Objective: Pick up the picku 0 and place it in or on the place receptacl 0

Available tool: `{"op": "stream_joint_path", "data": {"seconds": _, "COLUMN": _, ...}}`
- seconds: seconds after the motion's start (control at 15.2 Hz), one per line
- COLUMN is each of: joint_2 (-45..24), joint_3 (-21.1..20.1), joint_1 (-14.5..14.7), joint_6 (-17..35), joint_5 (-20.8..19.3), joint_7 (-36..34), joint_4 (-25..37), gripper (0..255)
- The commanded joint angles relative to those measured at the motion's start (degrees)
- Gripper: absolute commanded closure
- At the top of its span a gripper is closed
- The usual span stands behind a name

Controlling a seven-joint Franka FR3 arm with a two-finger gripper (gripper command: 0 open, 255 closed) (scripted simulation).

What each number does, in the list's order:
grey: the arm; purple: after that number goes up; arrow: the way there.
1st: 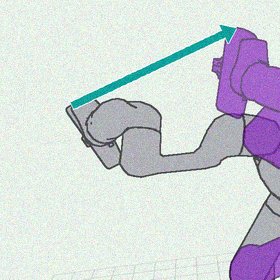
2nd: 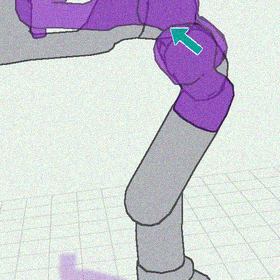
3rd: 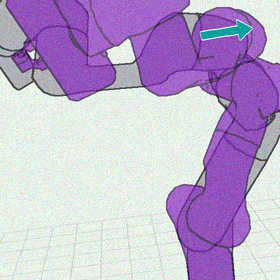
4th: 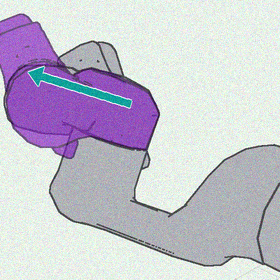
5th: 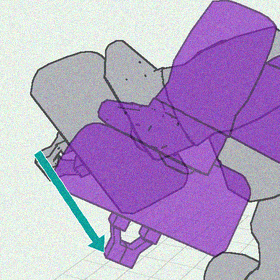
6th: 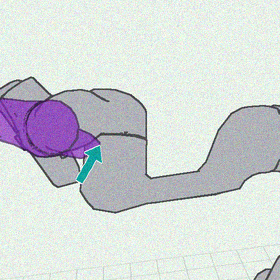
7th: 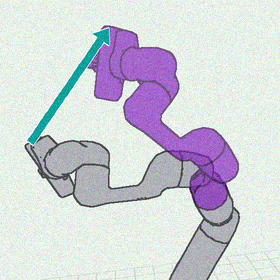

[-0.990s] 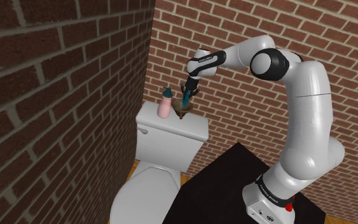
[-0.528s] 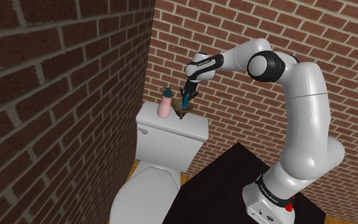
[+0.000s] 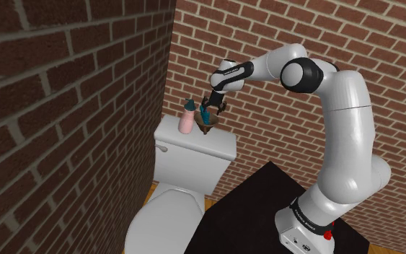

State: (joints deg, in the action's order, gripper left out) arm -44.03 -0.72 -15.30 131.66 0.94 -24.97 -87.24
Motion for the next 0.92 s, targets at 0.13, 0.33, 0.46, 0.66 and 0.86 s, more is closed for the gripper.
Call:
{"op": "stream_joint_path", "data": {"seconds": 0.13, "joint_2": 1.29, "joint_3": 0.0, "joint_1": -0.03, "joint_6": -1.16, "joint_5": 0.0, "joint_7": 0.0, "joint_4": -0.13, "gripper": 0}}
{"op": "stream_joint_path", "data": {"seconds": 0.33, "joint_2": 4.62, "joint_3": 0.01, "joint_1": -0.09, "joint_6": -4.59, "joint_5": 0.0, "joint_7": 0.0, "joint_4": -0.02, "gripper": 0}}
{"op": "stream_joint_path", "data": {"seconds": 0.46, "joint_2": 4.62, "joint_3": 0.01, "joint_1": -0.09, "joint_6": -4.59, "joint_5": 0.0, "joint_7": 0.0, "joint_4": -0.03, "gripper": 0}}
{"op": "stream_joint_path", "data": {"seconds": 0.66, "joint_2": 4.62, "joint_3": 0.01, "joint_1": -0.09, "joint_6": -4.59, "joint_5": 0.0, "joint_7": 0.0, "joint_4": -0.02, "gripper": 0}}
{"op": "stream_joint_path", "data": {"seconds": 0.86, "joint_2": 4.61, "joint_3": 0.01, "joint_1": -0.09, "joint_6": -4.59, "joint_5": 0.0, "joint_7": 0.0, "joint_4": -0.02, "gripper": 0}}
